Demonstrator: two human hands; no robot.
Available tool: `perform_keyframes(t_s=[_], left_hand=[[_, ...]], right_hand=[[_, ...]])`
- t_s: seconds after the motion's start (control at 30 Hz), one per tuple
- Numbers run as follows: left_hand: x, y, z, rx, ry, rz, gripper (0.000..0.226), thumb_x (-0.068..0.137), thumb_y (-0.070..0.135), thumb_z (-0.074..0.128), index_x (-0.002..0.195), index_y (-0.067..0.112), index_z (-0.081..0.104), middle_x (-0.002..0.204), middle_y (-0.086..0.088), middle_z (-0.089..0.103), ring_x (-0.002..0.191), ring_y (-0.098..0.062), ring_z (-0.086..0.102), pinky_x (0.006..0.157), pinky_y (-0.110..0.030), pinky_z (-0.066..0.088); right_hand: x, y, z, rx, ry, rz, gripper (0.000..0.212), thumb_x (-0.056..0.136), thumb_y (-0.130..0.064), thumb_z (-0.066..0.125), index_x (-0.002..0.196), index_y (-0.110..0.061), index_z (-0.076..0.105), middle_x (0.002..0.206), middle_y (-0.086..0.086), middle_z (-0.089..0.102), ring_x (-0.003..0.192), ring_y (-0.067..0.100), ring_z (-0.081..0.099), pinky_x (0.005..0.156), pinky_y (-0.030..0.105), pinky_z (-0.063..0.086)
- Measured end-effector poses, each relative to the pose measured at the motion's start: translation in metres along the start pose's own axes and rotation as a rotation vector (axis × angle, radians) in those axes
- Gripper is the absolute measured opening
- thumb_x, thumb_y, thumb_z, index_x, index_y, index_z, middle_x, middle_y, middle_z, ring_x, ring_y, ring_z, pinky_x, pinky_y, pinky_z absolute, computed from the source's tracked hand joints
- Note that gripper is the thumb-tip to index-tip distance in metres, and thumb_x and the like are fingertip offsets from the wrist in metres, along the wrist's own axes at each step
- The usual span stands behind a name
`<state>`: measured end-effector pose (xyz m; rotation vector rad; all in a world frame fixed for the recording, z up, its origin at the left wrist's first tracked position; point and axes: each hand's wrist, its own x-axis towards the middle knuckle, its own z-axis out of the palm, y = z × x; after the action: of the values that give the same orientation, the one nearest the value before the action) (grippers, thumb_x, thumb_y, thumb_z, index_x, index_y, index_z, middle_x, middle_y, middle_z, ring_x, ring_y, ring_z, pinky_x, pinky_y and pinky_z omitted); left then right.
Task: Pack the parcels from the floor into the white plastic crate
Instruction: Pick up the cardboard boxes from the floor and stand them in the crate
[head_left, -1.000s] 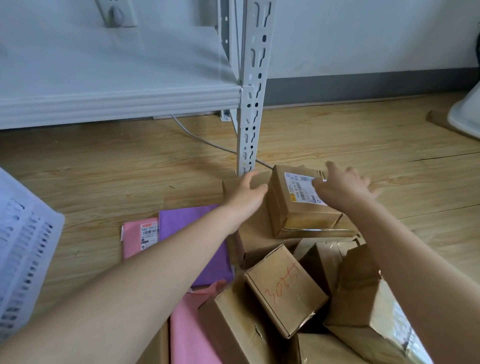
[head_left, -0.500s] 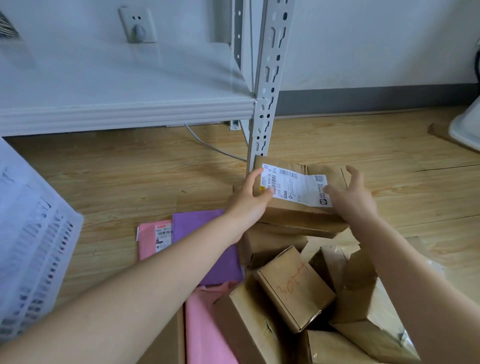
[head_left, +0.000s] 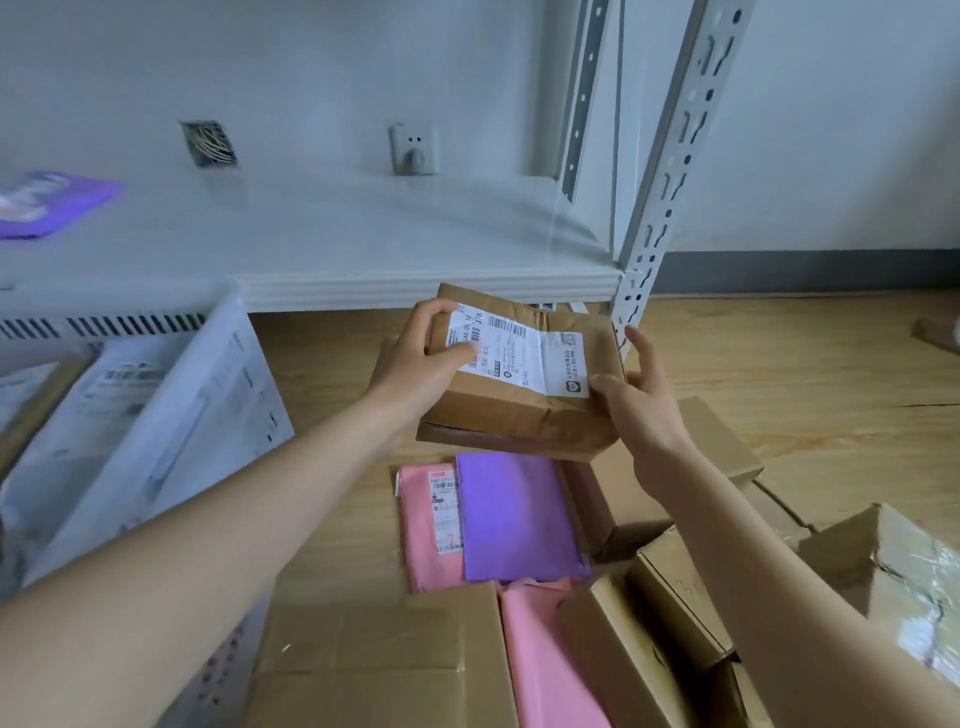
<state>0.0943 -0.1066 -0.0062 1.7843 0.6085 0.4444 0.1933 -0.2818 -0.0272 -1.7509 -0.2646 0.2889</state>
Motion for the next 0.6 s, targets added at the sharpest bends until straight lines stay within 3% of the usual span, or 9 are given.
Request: perform_keyframes(t_s=[0.07,0.2,0.27,0.33,0.43,0.6], left_hand=[[-0.002,0.007,-0.032,-0.05,-0.021,0.018,0.034,0.087,0.022,0.059,0.094,0.053,0.047,0.118,-0.01,0.058,0.099,-0.023,0.061,0.081,-0.033,0.048],[-0.009,0.015,-0.091,-0.126,0.012,0.05,0.039,0.091,0.018,0.054,0.109,0.052,0.046,0.097,0.001,0.067,0.088,-0.017,0.065,0.077,-0.03,0.048],[-0.013,0.016,-0.126,-0.155,0.047,0.081,0.038,0.092,0.018,0.052,0.11,0.05,0.045,0.087,0.005,0.065,0.084,-0.016,0.063,0.076,-0.03,0.046],[-0.015,0.019,-0.163,-0.187,0.082,0.113,0.036,0.092,0.019,0.052,0.111,0.048,0.041,0.085,0.005,0.065,0.077,-0.014,0.061,0.07,-0.027,0.045],[-0.014,0.025,-0.219,-0.231,0.108,0.139,0.034,0.089,0.019,0.056,0.104,0.042,0.035,0.084,0.003,0.066,0.066,-0.013,0.058,0.058,-0.027,0.042],[-0.017,0.021,-0.306,-0.321,0.044,0.101,0.036,0.084,0.013,0.058,0.1,0.035,0.035,0.08,0.004,0.066,0.055,-0.012,0.06,0.04,-0.025,0.045]], right_hand=[[-0.009,-0.013,0.021,0.022,-0.016,-0.038,0.064,0.081,-0.015,0.052,0.133,-0.046,0.034,0.129,0.007,0.053,0.112,0.023,0.055,0.096,0.043,0.046],[-0.032,-0.042,0.06,0.094,-0.051,-0.149,0.07,0.076,-0.018,0.06,0.133,-0.05,0.035,0.132,-0.009,0.047,0.114,0.009,0.052,0.095,0.033,0.046],[-0.048,-0.057,0.083,0.096,-0.07,-0.166,0.076,0.076,-0.02,0.063,0.136,-0.051,0.028,0.119,-0.032,0.048,0.111,0.004,0.055,0.096,0.036,0.047],[-0.063,-0.072,0.104,0.087,-0.095,-0.198,0.079,0.08,-0.02,0.062,0.139,-0.051,0.02,0.09,-0.05,0.049,0.085,-0.009,0.063,0.079,0.028,0.053],[-0.086,-0.101,0.141,0.054,-0.13,-0.251,0.08,0.083,-0.021,0.062,0.142,-0.045,0.014,0.1,-0.038,0.044,0.068,-0.009,0.063,0.053,0.018,0.053],[-0.119,-0.14,0.217,-0.021,-0.137,-0.268,0.069,0.082,-0.017,0.062,0.136,-0.038,0.023,0.105,-0.009,0.046,0.078,0.023,0.065,0.058,0.042,0.059]])
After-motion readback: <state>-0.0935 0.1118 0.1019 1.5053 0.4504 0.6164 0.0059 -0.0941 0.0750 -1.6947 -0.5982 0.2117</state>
